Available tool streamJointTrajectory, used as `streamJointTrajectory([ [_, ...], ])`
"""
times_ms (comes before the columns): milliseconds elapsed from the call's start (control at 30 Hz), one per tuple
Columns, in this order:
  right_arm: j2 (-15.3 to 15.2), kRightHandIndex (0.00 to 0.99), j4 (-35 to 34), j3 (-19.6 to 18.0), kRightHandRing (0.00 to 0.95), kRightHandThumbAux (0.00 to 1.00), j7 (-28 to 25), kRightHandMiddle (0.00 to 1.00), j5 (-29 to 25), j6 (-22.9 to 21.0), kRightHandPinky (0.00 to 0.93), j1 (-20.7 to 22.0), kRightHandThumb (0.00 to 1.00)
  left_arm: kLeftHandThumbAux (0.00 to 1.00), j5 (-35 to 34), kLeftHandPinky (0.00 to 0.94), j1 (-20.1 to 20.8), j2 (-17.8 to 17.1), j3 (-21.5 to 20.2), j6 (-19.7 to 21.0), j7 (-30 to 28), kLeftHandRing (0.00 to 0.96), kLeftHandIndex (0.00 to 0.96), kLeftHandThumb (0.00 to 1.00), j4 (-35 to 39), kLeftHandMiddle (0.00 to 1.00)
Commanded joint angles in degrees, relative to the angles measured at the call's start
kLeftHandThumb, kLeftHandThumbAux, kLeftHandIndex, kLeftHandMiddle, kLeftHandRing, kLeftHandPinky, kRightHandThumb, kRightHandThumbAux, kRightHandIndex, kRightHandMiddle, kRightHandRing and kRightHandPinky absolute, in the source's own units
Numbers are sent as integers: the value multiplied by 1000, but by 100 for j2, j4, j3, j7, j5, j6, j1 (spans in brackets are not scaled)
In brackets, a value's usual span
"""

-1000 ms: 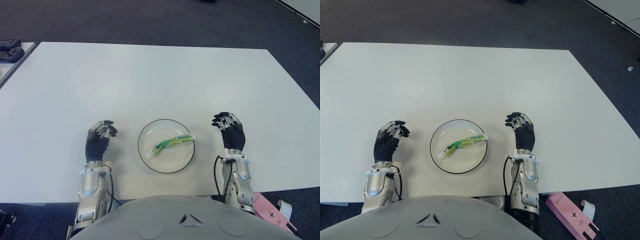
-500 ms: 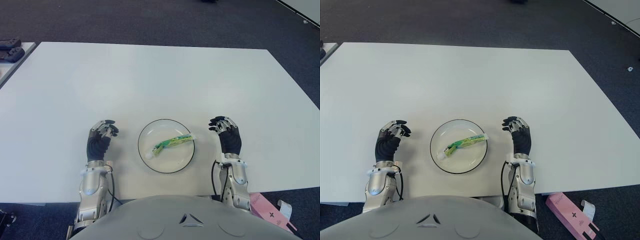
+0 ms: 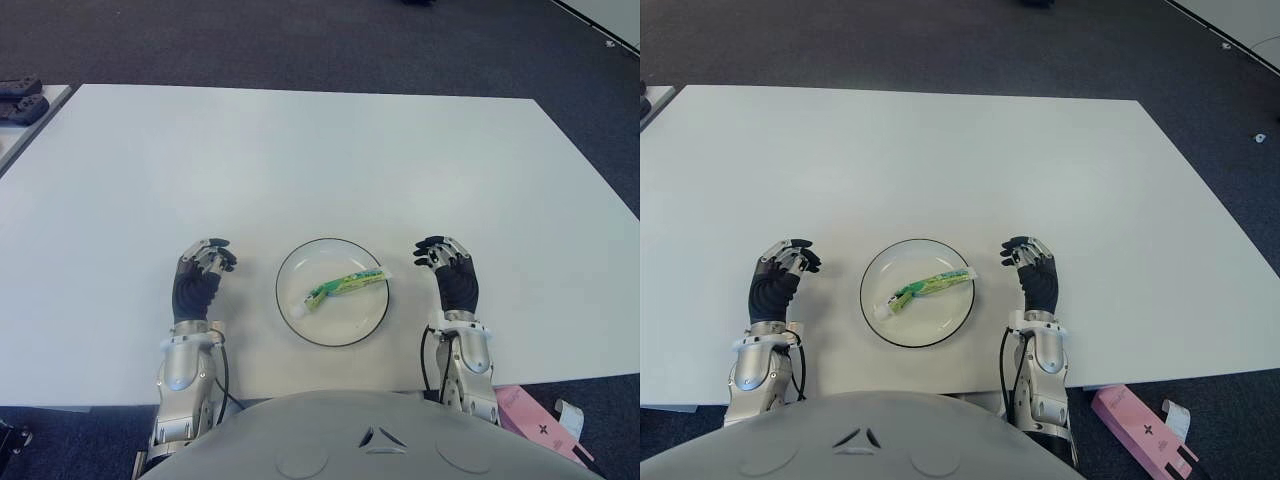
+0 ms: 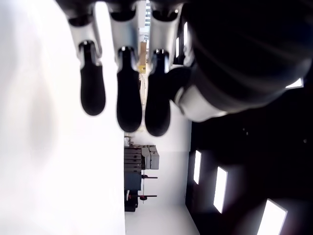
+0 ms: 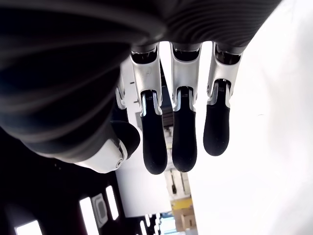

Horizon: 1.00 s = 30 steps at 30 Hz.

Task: Put the toothpaste on the table into the plate.

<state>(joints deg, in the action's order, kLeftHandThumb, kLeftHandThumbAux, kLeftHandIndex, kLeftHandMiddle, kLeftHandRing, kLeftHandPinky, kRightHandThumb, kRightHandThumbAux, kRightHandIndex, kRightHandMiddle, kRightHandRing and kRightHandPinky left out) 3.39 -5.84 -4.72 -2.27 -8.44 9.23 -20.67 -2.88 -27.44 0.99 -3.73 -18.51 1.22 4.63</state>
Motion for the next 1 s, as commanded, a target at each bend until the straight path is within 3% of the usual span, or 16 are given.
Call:
streamJointTrajectory([
  [33,51,429,106,56,499,724,45,499,95,83,516,-78,705,719,-9,525,-48,19,3,76,-23,547,433,702,23,577],
  [567,-22,430,313,192,492,724,57,498,424,380,500,-140,705,720,-3,525,-98,-72,20,118,-114,541,433,700,8,568],
  [1000,97,430,205,275,493,724,286,499,554,271,498,-286,706,720,104,534,-73,-155,40,84,-179,546,432,698,-50,564],
])
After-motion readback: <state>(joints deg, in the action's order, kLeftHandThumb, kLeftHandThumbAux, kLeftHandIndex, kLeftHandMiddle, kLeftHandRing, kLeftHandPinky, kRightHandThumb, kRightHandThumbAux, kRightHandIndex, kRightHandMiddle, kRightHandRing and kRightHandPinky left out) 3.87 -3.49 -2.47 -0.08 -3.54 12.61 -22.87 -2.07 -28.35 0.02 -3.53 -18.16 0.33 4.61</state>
